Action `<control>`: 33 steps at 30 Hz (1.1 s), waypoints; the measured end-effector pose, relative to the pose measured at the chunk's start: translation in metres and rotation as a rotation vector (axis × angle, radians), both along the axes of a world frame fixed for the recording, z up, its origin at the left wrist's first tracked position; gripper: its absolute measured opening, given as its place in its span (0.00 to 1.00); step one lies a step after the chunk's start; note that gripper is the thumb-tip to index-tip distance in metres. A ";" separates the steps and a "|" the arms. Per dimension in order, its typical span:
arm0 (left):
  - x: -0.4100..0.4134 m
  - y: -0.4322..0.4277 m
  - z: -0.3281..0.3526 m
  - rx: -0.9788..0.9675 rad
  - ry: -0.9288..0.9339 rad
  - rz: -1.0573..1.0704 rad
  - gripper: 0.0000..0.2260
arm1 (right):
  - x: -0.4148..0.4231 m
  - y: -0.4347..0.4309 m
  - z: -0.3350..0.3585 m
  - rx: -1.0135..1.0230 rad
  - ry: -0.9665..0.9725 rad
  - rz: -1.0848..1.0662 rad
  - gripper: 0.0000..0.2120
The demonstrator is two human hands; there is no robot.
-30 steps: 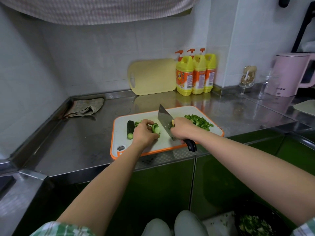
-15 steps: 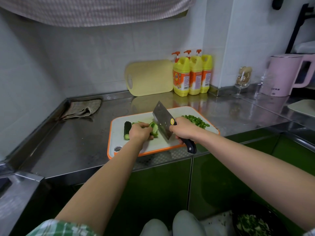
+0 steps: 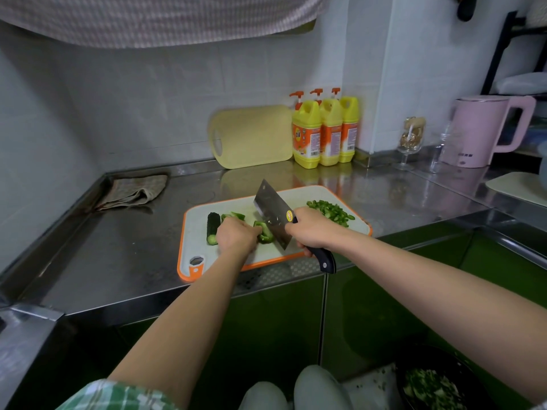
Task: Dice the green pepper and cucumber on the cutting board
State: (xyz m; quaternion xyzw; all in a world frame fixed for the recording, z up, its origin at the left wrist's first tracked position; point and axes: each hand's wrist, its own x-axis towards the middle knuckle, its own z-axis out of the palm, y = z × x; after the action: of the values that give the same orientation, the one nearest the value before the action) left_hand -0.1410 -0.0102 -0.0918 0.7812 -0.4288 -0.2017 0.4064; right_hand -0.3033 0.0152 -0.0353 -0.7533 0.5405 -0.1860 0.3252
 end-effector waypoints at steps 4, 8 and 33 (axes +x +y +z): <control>0.002 0.001 -0.003 -0.023 0.065 -0.026 0.14 | 0.005 0.004 0.003 -0.059 0.090 0.034 0.07; 0.003 -0.001 -0.005 -0.039 0.061 -0.025 0.13 | 0.009 0.005 0.004 -0.082 0.163 0.029 0.06; -0.002 0.009 0.000 -0.048 -0.106 -0.043 0.08 | 0.003 0.008 0.011 -0.064 0.255 0.029 0.05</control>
State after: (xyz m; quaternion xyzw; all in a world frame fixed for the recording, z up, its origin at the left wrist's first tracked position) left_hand -0.1431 -0.0012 -0.0915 0.7714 -0.4712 -0.1582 0.3973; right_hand -0.3004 0.0228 -0.0239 -0.7885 0.5604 -0.1011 0.2324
